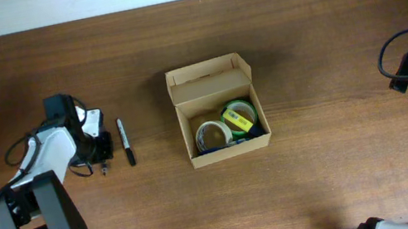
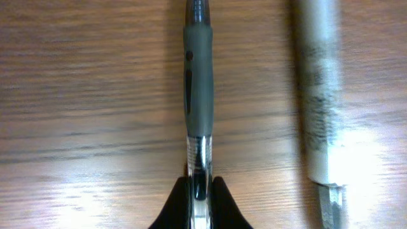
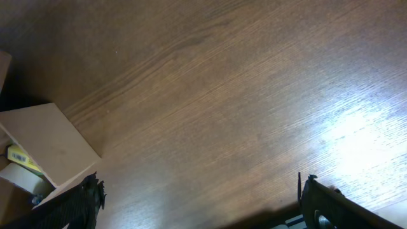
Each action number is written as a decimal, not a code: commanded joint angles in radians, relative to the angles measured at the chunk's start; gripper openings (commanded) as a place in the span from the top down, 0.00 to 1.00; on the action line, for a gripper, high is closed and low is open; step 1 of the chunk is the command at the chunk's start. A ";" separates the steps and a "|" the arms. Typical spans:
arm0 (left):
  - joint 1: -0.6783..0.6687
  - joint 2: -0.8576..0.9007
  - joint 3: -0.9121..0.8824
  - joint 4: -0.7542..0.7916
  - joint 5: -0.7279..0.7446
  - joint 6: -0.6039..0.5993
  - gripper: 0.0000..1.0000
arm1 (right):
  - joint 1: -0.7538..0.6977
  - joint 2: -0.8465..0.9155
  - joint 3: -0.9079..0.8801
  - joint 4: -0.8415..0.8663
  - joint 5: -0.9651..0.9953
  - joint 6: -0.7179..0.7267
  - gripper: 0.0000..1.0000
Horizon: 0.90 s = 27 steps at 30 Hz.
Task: Pack container
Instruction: 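Lift the black pen and lower it into the box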
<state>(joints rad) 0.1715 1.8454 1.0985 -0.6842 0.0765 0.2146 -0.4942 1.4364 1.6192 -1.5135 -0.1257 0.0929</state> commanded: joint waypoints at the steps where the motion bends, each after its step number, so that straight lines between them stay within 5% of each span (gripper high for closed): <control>1: -0.035 -0.051 0.092 -0.048 0.065 0.043 0.99 | -0.003 -0.014 -0.001 0.003 -0.014 -0.010 0.01; 14: -0.204 -0.330 0.474 -0.172 0.101 0.169 0.99 | -0.003 -0.014 -0.001 0.018 -0.014 -0.011 0.01; 27: -0.566 -0.294 0.501 -0.238 0.175 0.483 0.99 | -0.003 -0.014 -0.001 0.024 -0.022 -0.010 0.01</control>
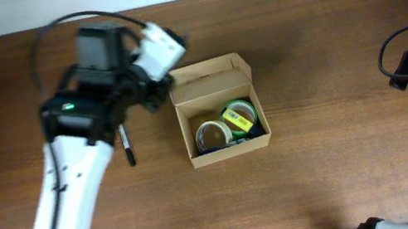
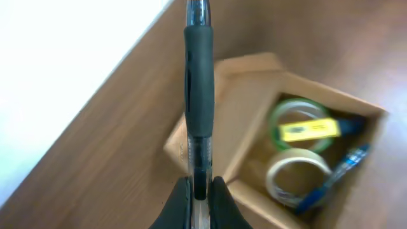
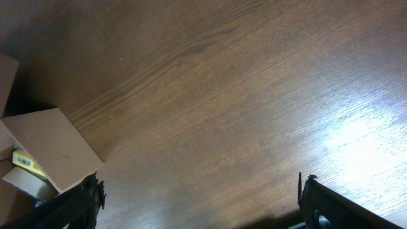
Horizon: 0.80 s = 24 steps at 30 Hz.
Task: Pack container
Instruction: 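Lift the black pen and lower it into the box, then release the black pen and move the left gripper over the Sharpie marker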
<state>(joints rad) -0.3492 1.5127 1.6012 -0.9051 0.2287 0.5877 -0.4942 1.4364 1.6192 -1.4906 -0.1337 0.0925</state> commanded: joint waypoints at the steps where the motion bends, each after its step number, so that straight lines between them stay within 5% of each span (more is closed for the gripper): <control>1: -0.065 0.058 -0.002 -0.031 0.023 0.122 0.98 | -0.003 -0.014 -0.001 0.000 -0.014 -0.010 0.01; 17: -0.183 0.496 -0.003 -0.154 0.031 0.204 0.99 | -0.003 -0.014 -0.001 -0.017 -0.013 -0.010 0.01; 24: -0.183 0.554 -0.003 -0.150 0.030 0.208 0.98 | -0.003 -0.014 -0.001 -0.016 -0.014 -0.010 0.01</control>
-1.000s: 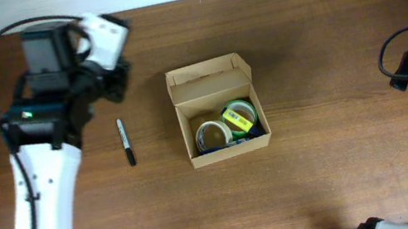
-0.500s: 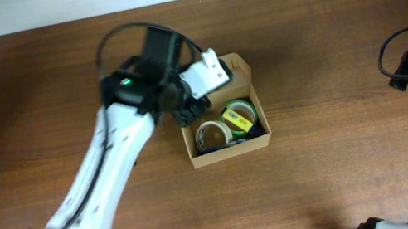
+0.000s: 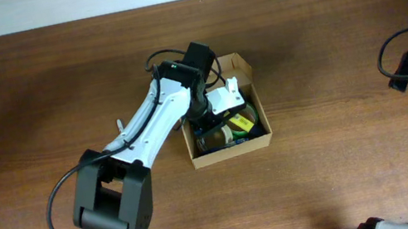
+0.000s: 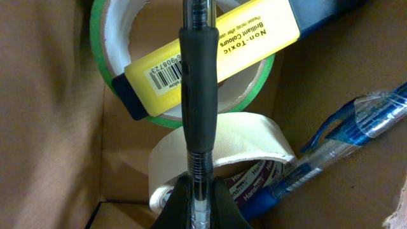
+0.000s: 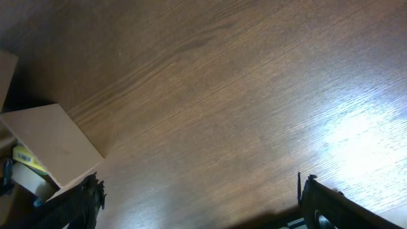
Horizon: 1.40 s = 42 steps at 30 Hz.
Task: Pack container
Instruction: 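Release the black pen and move the left gripper over the Sharpie marker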
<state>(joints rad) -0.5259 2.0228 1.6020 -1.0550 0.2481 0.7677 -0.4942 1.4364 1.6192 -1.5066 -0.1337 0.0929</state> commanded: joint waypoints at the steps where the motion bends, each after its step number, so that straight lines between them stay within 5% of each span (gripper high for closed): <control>1: -0.006 0.043 -0.004 0.002 0.010 0.027 0.99 | -0.003 -0.014 -0.001 0.000 -0.014 -0.010 0.01; 2: -0.006 0.043 -0.004 0.003 0.010 0.027 0.96 | -0.003 -0.014 -0.001 0.000 -0.014 -0.010 0.01; 5: -0.006 0.041 -0.002 -0.005 0.006 0.020 0.50 | -0.003 -0.014 -0.001 0.000 -0.014 -0.010 0.01; 7: -0.006 0.031 0.007 -0.006 -0.014 -0.013 0.31 | -0.003 -0.014 -0.001 0.000 -0.013 -0.010 0.01; 10: -0.006 0.001 0.045 -0.019 -0.044 -0.038 0.21 | -0.003 -0.014 -0.001 0.001 -0.014 -0.010 0.01; 20: -0.006 -0.171 0.200 -0.039 -0.103 -0.048 0.16 | -0.003 -0.014 -0.001 0.000 -0.014 -0.010 0.01; 29: 0.037 -0.295 0.210 -0.085 -0.386 -0.187 0.16 | -0.003 -0.014 -0.001 0.003 -0.017 -0.010 0.01; 34: 0.177 -0.294 0.194 -0.148 -0.421 -0.367 0.25 | -0.003 -0.014 -0.001 0.003 -0.022 -0.010 0.01; 37: 0.293 -0.294 0.163 -0.163 -0.411 -0.559 0.38 | -0.002 -0.014 -0.001 0.004 -0.025 -0.010 0.01; 42: 0.474 -0.288 0.082 -0.187 -0.243 -0.734 0.40 | -0.003 -0.014 -0.001 0.006 -0.033 -0.011 0.01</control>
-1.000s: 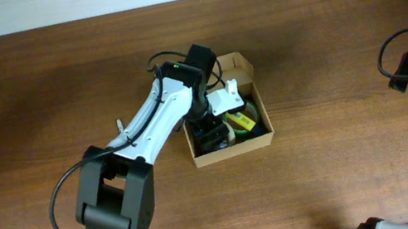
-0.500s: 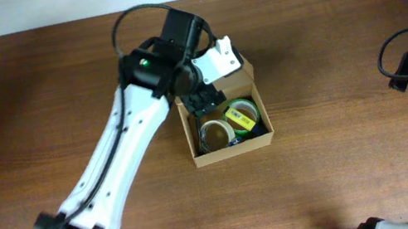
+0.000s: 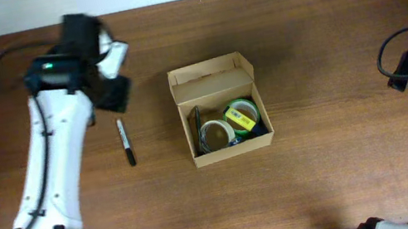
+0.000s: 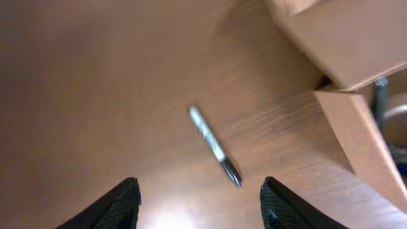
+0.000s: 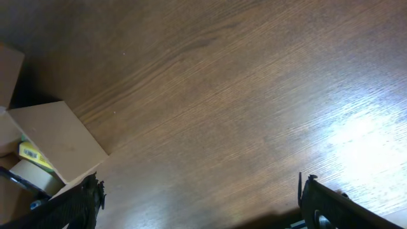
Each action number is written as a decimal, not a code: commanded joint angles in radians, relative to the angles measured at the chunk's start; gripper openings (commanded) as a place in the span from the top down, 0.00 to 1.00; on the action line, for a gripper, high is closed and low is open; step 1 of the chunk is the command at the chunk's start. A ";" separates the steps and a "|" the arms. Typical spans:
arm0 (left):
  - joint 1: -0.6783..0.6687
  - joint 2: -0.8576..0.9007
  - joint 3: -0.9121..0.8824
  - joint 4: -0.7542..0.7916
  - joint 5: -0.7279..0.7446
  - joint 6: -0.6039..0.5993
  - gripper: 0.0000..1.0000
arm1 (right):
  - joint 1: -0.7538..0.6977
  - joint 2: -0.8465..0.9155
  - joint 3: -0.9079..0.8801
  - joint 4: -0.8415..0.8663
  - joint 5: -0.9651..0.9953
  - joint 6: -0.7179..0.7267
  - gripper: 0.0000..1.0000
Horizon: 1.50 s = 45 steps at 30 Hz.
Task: Pack container
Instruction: 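Release the black pen and move the left gripper over the Sharpie marker, then lower the left gripper and grasp the black Sharpie marker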
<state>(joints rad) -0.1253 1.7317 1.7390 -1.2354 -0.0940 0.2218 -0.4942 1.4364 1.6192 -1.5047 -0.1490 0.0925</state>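
The open cardboard box [image 3: 220, 108] stands mid-table, holding two tape rolls [image 3: 216, 133], a yellow highlighter [image 3: 239, 121] and a dark pen [image 3: 197, 124] along its left wall. A black and white marker [image 3: 125, 141] lies on the table left of the box, also seen in the left wrist view as the marker [image 4: 215, 146]. My left gripper [image 4: 198, 186] hangs open and empty above the table, up and left of the marker, as the overhead view of the left gripper [image 3: 114, 90] shows. My right gripper [image 5: 200, 184] is open and empty far right of the box.
The box's back flap [image 3: 207, 70] stands up, and its corner [image 4: 343, 95] fills the right of the left wrist view. The right arm with its black cable sits at the table's right edge. Bare wood [image 3: 348, 165] surrounds the box.
My left gripper was down in the box, shut on the grey-grip pen. Now it is open and up over the table left of the box, and the pen lies inside the box.
My left gripper was shut on the pen on the table beside the marker. Then it held the pen in the air by the box's back corner, then down inside the box over the tape rolls. Now the pen rests in the box and the gripper is empty. The right arm stayed put.
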 commanded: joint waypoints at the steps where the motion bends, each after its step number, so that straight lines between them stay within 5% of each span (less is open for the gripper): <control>1: 0.101 0.003 -0.082 0.000 0.108 -0.220 0.40 | -0.002 -0.014 -0.001 0.004 -0.018 -0.010 0.01; 14: 0.158 0.003 -0.514 0.382 0.248 -0.468 0.44 | -0.003 -0.014 -0.001 0.005 -0.025 -0.011 0.01; 21: 0.155 0.003 -0.646 0.510 0.248 -0.503 0.45 | -0.002 -0.014 -0.001 0.005 -0.028 -0.011 0.01; 45: 0.066 0.131 -0.729 0.624 0.121 -0.489 0.51 | -0.003 -0.014 -0.001 -0.006 -0.028 -0.011 0.01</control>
<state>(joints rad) -0.0471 1.8027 1.0229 -0.6136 0.0753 -0.2836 -0.4942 1.4364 1.6192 -1.5112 -0.1608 0.0929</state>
